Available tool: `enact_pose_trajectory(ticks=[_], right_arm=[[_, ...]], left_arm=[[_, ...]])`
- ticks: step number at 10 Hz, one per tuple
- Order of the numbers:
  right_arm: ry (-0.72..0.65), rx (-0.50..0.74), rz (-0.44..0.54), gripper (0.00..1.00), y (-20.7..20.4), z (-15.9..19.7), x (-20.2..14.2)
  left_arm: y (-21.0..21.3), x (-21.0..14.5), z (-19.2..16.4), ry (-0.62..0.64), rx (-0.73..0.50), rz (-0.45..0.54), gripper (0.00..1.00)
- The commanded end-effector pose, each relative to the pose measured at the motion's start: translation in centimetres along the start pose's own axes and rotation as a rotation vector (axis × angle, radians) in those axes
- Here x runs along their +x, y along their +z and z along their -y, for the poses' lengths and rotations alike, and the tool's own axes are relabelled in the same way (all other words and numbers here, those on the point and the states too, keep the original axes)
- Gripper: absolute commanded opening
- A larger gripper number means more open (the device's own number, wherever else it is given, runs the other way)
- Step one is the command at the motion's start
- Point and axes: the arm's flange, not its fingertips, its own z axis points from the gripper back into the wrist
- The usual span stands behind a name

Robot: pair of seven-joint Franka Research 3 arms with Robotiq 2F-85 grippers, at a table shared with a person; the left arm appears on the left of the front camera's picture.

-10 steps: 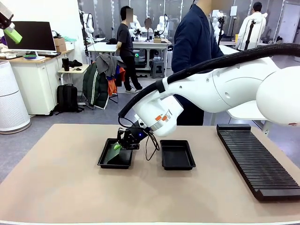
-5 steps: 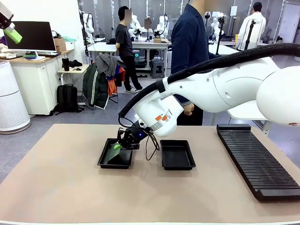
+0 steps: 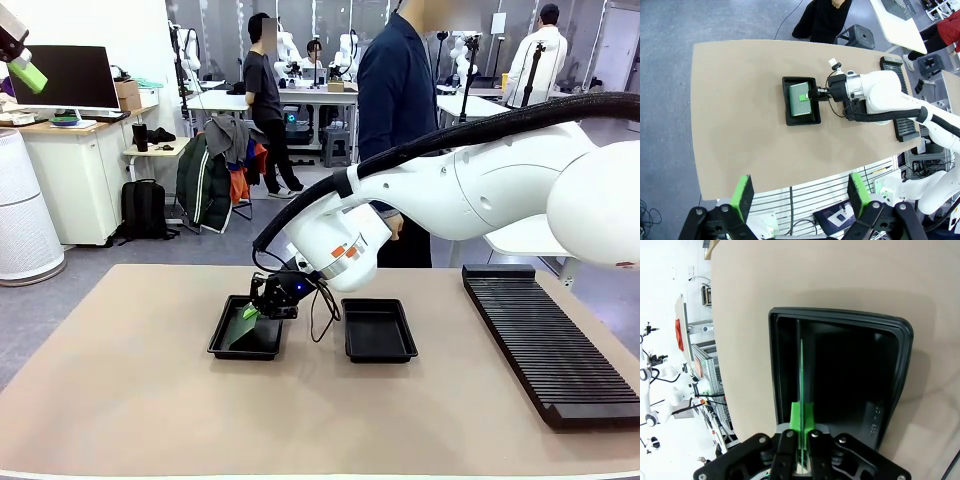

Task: Inspect and transfer BCBs to ESD trays.
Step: Pick up the Blank PCB from the PCB Rack and place it in the left ESD tray.

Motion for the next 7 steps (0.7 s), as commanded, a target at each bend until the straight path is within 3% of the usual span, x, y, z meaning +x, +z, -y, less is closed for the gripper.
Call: enact_pose_trajectory(ticks=[1, 7], right_arm=[[0.003, -0.038, -0.004, 0.22, 0.0, -0.6, -0.1], [0.038, -0.224, -0.007, 0.8, 1.2, -4.3, -0.5]], left_arm=[[-0.1, -0.2, -0.1, 0.003, -0.001, -0.001, 1.0], [-0.1, -0.2, -0.1, 0.003, -0.001, -0.001, 1.0]])
